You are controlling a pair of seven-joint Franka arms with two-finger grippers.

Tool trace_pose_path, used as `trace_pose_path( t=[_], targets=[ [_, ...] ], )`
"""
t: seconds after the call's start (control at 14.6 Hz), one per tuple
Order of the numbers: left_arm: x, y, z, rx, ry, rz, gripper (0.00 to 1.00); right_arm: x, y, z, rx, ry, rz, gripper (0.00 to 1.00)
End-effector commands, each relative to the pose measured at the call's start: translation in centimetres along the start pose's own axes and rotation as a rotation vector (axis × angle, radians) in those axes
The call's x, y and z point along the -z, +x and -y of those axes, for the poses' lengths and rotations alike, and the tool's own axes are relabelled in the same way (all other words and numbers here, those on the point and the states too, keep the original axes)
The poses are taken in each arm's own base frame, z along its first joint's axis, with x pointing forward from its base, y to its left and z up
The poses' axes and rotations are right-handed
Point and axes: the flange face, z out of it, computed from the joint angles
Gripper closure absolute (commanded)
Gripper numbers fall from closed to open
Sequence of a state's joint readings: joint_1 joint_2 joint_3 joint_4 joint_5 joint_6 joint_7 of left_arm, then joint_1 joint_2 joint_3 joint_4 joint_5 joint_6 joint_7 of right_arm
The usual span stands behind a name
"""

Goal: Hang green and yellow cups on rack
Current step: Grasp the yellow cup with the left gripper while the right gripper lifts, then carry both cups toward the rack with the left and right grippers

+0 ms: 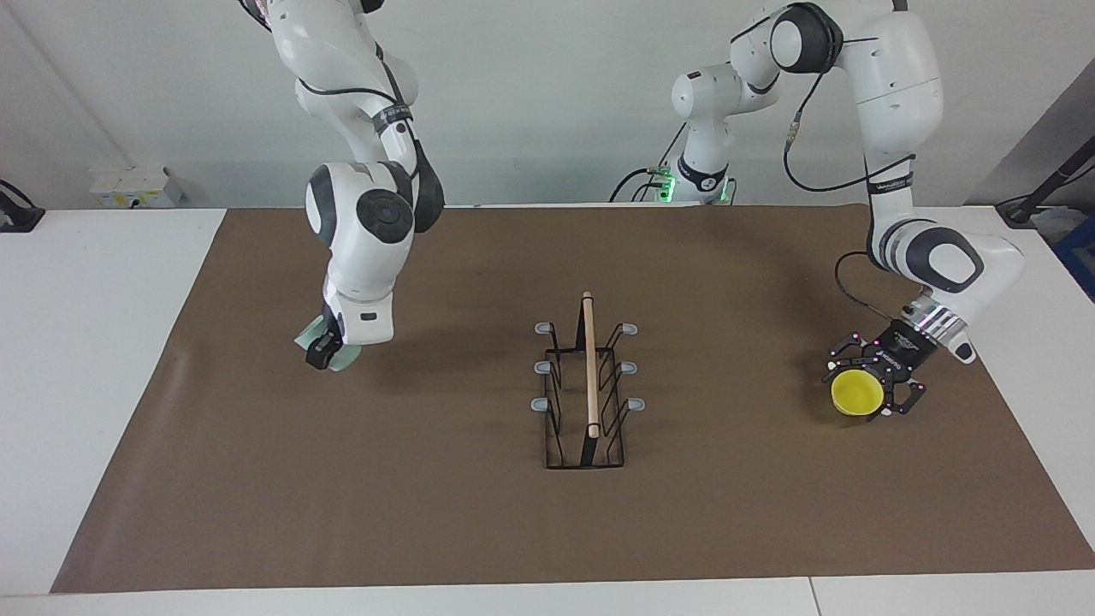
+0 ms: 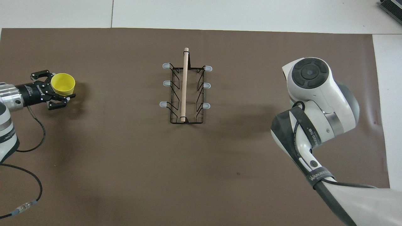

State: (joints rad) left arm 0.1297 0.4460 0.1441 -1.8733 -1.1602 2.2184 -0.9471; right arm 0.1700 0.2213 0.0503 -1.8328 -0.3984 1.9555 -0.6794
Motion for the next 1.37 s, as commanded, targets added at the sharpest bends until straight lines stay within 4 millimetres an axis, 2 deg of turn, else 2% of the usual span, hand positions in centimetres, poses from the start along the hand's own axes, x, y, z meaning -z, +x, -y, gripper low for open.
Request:
trace_pose_path(
  t=[0.0, 0.07, 0.14, 0.27, 0.62, 0.75, 1.03, 1.16, 1.3],
  targets=[
    [-2.6, -2.1, 2.6, -0.08, -0.033, -0.071, 0.79, 1.3, -1.2, -0.8, -0.095, 0.086, -0.164, 1.0],
    [-3.4, -3.0, 3.0, -0.111, -0.041, -0.09, 1.0, 1.7, -1.4, -1.0, -0.139, 0.126, -0.222, 1.0],
    [-3.2, -3.3, 2.7, -0.117, -0.061, -0.103, 1.0, 2.0, -1.2, -0.9, -0.175, 0.172, -0.277, 1.0],
    [-1.6, -4.9, 2.0, -0.144, -0.091, -0.098, 1.0, 2.5, -1.2, -1.5, -0.231, 0.233, -0.399, 1.0],
    [2.3, -10.8, 0.2, -0.382, -0.086, -0.193, 1.0, 4.1, 0.0, -1.3, -0.312, 0.343, -0.636, 1.0],
    [3.3, -13.4, 0.5, -0.494, -0.074, -0.248, 1.0, 4.3, 0.3, -1.0, -0.328, 0.386, -0.757, 1.0],
    [7.0, -17.8, 1.3, -0.66, -0.07, -0.323, 1.0, 4.6, 0.3, -0.2, -0.324, 0.489, -0.999, 1.0],
    [7.2, -20.2, 2.3, -0.778, -0.023, -0.381, 1.0, 4.7, 0.0, 0.4, -0.317, 0.513, -1.104, 1.0],
    [6.2, -23.1, 4.3, -0.951, 0.089, -0.479, 1.0, 4.7, -0.3, 0.9, -0.334, 0.54, -1.21, 1.0]
  ],
)
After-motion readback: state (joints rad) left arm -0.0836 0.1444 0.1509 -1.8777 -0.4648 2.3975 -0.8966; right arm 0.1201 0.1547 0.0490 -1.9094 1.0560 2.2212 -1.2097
